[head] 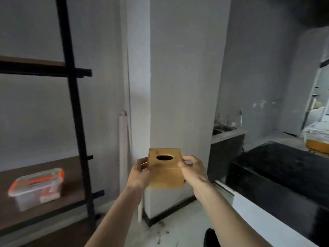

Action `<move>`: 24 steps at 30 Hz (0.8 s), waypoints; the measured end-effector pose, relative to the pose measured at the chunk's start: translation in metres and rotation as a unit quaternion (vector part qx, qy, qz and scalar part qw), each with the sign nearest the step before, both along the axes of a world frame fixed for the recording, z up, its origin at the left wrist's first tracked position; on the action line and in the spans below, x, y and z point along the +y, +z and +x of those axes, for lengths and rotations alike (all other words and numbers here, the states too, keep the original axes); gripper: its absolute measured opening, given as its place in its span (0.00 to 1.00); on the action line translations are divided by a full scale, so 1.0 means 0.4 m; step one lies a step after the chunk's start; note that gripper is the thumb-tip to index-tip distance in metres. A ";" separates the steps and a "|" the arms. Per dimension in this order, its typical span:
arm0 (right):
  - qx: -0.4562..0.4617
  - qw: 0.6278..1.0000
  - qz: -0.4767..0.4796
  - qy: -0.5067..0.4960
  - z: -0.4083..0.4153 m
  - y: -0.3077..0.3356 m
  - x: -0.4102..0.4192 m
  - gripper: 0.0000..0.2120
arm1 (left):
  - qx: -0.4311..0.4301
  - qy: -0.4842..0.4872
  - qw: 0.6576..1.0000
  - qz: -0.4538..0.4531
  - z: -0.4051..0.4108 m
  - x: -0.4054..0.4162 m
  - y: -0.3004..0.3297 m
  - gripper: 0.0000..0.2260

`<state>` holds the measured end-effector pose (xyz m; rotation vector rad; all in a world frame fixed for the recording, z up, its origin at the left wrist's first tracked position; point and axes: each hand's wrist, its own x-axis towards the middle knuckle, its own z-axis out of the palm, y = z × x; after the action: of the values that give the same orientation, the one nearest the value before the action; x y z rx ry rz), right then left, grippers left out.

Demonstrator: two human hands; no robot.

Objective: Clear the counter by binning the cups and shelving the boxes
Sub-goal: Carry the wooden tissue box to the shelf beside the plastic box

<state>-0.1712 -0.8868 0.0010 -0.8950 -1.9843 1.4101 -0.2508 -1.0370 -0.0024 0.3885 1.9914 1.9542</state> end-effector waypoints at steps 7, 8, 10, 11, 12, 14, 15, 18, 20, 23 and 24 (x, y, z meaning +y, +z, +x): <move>-0.019 0.989 0.005 0.148 -0.228 -0.040 -0.570 0.14 | -0.016 0.133 0.991 -0.008 -0.120 -0.611 -0.050 0.19; -0.019 0.985 0.002 0.169 -0.253 -0.048 -0.645 0.13 | -0.015 0.148 0.989 -0.008 -0.131 -0.686 -0.057 0.18; -0.021 0.978 0.001 0.206 -0.300 -0.068 -0.778 0.13 | -0.012 0.182 0.983 -0.011 -0.152 -0.820 -0.071 0.15; -0.025 0.975 0.004 0.220 -0.321 -0.075 -0.839 0.13 | -0.012 0.205 0.978 -0.015 -0.162 -0.879 -0.078 0.15; -0.026 0.972 0.010 0.232 -0.344 -0.083 -0.894 0.13 | -0.011 0.225 0.974 -0.021 -0.175 -0.934 -0.088 0.15; -0.032 0.966 0.017 0.256 -0.386 -0.098 -0.990 0.14 | -0.011 0.258 0.966 -0.029 -0.198 -1.029 -0.104 0.17; -0.035 0.962 0.022 0.269 -0.408 -0.104 -1.032 0.14 | -0.010 0.271 0.962 -0.031 -0.211 -1.071 -0.112 0.18; -0.040 0.954 0.028 0.295 -0.477 -0.123 -1.133 0.13 | -0.012 0.297 0.954 -0.036 -0.264 -1.172 -0.143 0.18; -0.045 0.949 0.033 0.310 -0.533 -0.141 -1.183 0.13 | -0.016 0.309 0.950 -0.037 -0.308 -1.221 -0.162 0.18; -0.049 0.942 0.032 0.330 -0.635 -0.164 -1.245 0.14 | -0.022 0.321 0.946 -0.038 -0.400 -1.281 -0.187 0.18; -0.048 0.941 0.031 0.334 -0.674 -0.172 -1.263 0.14 | -0.023 0.324 0.945 -0.039 -0.438 -1.299 -0.194 0.18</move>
<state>-0.4406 -1.3920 -0.0677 -0.2529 -2.5296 1.6532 -0.4260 -1.5564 -0.0802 -0.3880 2.3557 2.1877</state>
